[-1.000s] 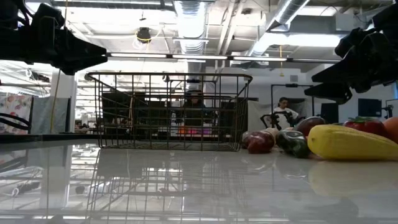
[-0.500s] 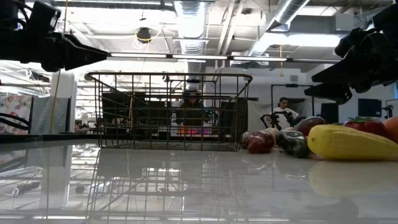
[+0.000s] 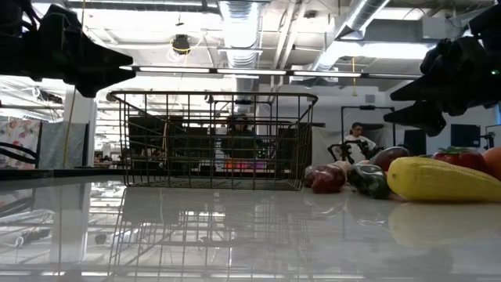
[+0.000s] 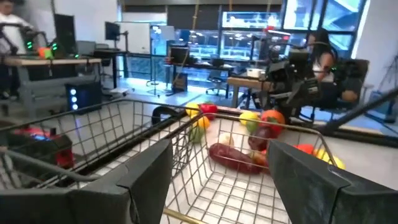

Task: Sort produce into baskets
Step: Put the corn into the bottom wire basket

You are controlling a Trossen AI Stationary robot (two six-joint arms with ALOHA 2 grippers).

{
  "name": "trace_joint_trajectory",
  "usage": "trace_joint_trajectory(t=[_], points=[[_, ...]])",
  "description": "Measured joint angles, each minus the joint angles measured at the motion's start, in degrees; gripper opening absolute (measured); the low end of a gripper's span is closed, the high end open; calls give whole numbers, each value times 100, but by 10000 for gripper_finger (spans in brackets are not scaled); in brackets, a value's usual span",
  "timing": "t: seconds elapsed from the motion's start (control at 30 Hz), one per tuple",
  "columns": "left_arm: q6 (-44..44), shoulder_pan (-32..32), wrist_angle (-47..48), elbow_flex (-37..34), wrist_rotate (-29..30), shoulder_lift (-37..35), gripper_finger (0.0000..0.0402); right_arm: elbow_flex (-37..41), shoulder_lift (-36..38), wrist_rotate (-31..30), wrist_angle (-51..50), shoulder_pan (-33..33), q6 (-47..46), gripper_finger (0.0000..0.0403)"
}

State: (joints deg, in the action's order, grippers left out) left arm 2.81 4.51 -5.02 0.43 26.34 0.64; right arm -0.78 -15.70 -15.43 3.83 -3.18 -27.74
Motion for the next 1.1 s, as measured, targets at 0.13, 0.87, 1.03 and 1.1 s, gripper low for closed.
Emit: trace_joint_trajectory(t=[0.13, 0.87, 1.03, 1.1], points=[[269, 0, 1, -2, 223, 0, 249, 4, -2, -489, 220, 0, -268, 316], [550, -241, 255, 1339, -114, 1273, 249, -190, -9, -414, 424, -181, -311, 312], [575, -273, 224, 2428, -793, 3288, 249, -590, -302, -416, 289, -291, -131, 303], [483, -269, 272, 2875, -1089, 4183, 249, -763, -534, -417, 187, -419, -142, 300]])
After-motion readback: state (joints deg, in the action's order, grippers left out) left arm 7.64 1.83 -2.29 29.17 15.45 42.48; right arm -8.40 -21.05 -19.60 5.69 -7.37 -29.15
